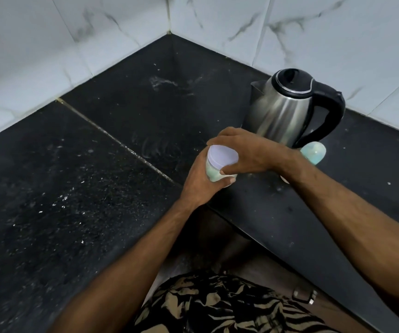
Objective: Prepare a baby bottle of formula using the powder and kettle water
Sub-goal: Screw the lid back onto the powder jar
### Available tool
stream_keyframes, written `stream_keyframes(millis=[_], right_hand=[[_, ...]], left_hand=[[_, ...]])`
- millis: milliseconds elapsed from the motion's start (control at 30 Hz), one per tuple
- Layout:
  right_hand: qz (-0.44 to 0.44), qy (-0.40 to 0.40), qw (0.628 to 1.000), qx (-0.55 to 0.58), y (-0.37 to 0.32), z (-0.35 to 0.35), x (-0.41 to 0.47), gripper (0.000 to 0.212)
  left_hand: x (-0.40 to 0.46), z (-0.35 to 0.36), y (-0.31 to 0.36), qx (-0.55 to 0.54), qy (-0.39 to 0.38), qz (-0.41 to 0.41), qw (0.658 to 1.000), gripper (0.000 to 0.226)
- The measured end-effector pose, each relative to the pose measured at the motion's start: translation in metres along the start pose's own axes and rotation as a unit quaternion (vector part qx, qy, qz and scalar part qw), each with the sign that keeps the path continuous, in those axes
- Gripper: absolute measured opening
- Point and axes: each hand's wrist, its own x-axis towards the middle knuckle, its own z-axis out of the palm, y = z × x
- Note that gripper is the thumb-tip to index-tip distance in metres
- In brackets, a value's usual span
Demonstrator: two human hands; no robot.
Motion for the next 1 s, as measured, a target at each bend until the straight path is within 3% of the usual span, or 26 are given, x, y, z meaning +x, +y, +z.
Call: stream_keyframes(millis=[167,433,500,633,867,1000], right_hand=[[0.025,0.010,0.999,-0.021,-0.008,0.001,-0.001,0.077],[0.147,0.054,0.983,-0.095,-0.015,-0.003,-0.022,0.092],[0.145,0.076,0.984,-0.065,-0.012,-0.004,-0.026,0.094],[0.076,0.037,0.996,0.019,-0.015,0.000,-0.024,0.085],[0.145,0.085,0.980,-0.104,-0.022,0.005,-0.021,0.093],[0.094,0.077,0.992,-0.029,-0.018,0.002,-0.027,0.089]], left_hand=[[0.003,-0.001,0.001,0.002,-0.013,-0.001,1.000,0.095],[0.006,-0.004,-0.009,0.003,-0.006,0.017,1.000,0.095],[0.006,-0.004,-0.010,0.003,-0.004,0.022,1.000,0.095],[0.007,-0.004,-0.011,-0.003,-0.011,0.020,1.000,0.094],[0.006,-0.004,-0.009,0.005,-0.015,0.016,1.000,0.097],[0.006,-0.003,-0.008,0.001,-0.012,0.016,1.000,0.096]])
